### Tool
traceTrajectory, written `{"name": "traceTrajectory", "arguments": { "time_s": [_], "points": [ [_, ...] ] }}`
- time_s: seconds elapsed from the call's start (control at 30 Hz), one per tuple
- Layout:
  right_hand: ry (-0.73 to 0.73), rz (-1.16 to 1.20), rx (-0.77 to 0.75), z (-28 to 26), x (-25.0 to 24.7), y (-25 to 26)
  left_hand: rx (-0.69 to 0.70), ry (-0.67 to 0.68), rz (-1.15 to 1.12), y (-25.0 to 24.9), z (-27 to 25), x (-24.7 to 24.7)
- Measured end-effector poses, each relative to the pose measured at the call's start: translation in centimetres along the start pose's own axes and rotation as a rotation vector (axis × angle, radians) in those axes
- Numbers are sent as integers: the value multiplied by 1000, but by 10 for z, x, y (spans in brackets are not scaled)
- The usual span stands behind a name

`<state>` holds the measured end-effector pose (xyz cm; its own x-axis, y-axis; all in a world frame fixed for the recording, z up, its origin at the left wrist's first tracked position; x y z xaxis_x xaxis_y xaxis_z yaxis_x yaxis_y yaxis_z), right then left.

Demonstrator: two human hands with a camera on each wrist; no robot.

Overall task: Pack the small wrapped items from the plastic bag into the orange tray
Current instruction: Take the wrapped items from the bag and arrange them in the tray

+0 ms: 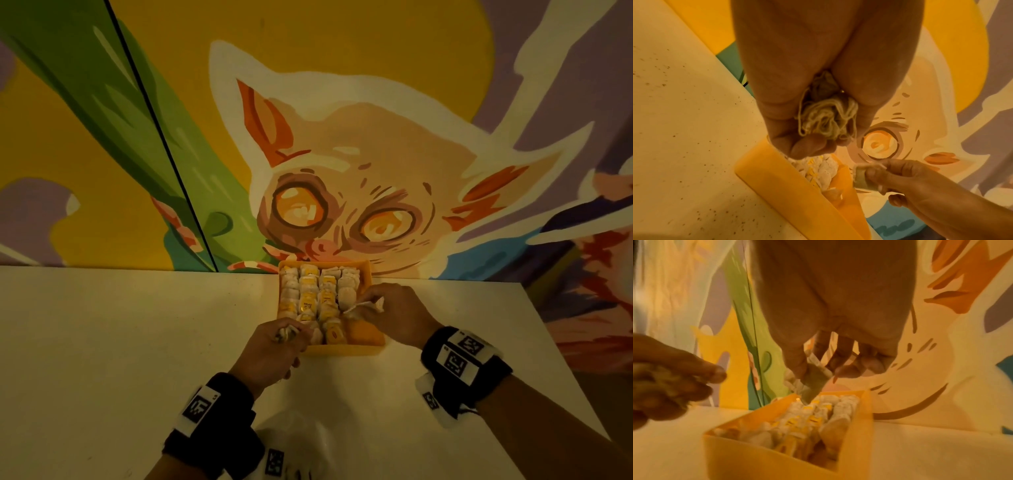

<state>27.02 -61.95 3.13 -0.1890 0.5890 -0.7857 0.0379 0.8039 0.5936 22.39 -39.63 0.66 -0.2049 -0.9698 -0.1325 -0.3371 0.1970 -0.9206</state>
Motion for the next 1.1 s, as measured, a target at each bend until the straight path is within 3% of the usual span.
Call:
{"name": "traceTrajectory", "arguments": {
  "time_s": [0.13, 0.37, 0.57, 0.83, 1.1],
  "points": [
    [-17, -105, 91, 22, 1, -15, -15, -12, -21, 0, 1, -6],
    [170, -313, 112, 38, 13, -4, -15, -40, -22, 5, 5, -20],
    [117, -295, 94, 29, 2, -1, -24, -61, -34, 9, 5, -30],
    [200, -541, 22, 25, 23, 0, -44, -24, -19, 9, 6, -16],
    [137, -750, -42, 53, 36, 6, -45, -30, -22, 9, 8, -17]
  ]
}}
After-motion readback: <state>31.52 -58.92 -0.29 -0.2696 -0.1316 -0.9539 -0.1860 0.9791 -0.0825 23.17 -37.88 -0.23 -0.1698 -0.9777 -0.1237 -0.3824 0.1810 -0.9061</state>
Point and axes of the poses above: each hand's wrist, its own z-axis towards the middle knuckle, its own x-axis out of the palm, y = z × x, the point moved 5 cm from there along z, towards the middle knuckle, and after that the axes turned 3 degrees about x, right-handed, at the moved point
